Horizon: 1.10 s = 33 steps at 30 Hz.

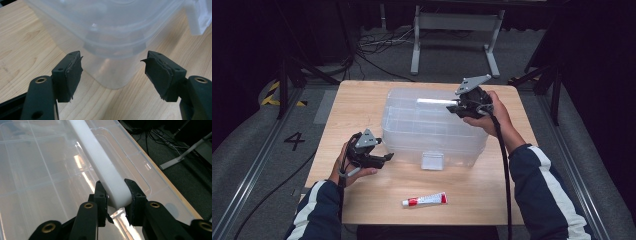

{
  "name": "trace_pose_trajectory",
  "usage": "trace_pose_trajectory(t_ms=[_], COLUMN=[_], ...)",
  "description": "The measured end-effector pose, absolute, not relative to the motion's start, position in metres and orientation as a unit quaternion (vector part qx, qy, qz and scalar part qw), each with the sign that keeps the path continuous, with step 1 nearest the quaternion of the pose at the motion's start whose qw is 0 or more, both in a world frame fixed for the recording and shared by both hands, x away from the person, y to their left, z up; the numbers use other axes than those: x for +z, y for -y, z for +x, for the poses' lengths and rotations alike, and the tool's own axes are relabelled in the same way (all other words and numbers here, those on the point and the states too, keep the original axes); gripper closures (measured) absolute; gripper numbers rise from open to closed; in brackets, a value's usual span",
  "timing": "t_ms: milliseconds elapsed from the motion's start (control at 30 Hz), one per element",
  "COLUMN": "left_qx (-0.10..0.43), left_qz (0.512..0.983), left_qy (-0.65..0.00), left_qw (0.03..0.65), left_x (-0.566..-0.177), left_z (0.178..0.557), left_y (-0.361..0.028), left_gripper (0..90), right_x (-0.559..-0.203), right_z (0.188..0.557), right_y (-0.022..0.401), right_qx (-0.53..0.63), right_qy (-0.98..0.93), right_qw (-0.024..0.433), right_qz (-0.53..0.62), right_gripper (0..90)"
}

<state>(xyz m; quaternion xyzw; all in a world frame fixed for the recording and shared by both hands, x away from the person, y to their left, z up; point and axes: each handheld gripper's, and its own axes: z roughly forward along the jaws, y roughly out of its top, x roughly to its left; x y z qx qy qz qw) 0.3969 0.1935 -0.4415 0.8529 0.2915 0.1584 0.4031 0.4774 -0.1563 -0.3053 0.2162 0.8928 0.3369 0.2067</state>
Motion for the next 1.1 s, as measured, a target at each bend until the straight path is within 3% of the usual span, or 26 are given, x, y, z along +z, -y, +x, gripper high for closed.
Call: trace_pose_trajectory(t_ms=[167, 467, 667, 1100], left_qx=[0.157, 0.155, 0.175, 0.191], left_qz=[0.844, 0.825, 0.812, 0.801], left_qy=[-0.293, -0.300, -0.295, -0.308], left_qw=[0.420, 0.453, 0.472, 0.476], left_x=[-0.436, -0.423, -0.414, -0.415], left_z=[0.394, 0.384, 0.382, 0.397], left_y=[-0.201, -0.219, -0.217, -0.204], left_gripper=[35.4, 53.9, 82.1, 88.3], right_x=[-0.298, -0.288, -0.283, -0.280], right_z=[0.482, 0.494, 0.499, 0.503], right_y=[0.157, 0.157, 0.155, 0.154], right_qx=[0.337, 0.337, 0.330, 0.325], right_qy=[-0.892, -0.890, -0.891, -0.891], right_qw=[0.208, 0.196, 0.194, 0.198], right_qz=[0.220, 0.236, 0.245, 0.248], right_gripper=[73.1, 72.3, 71.6, 71.0])
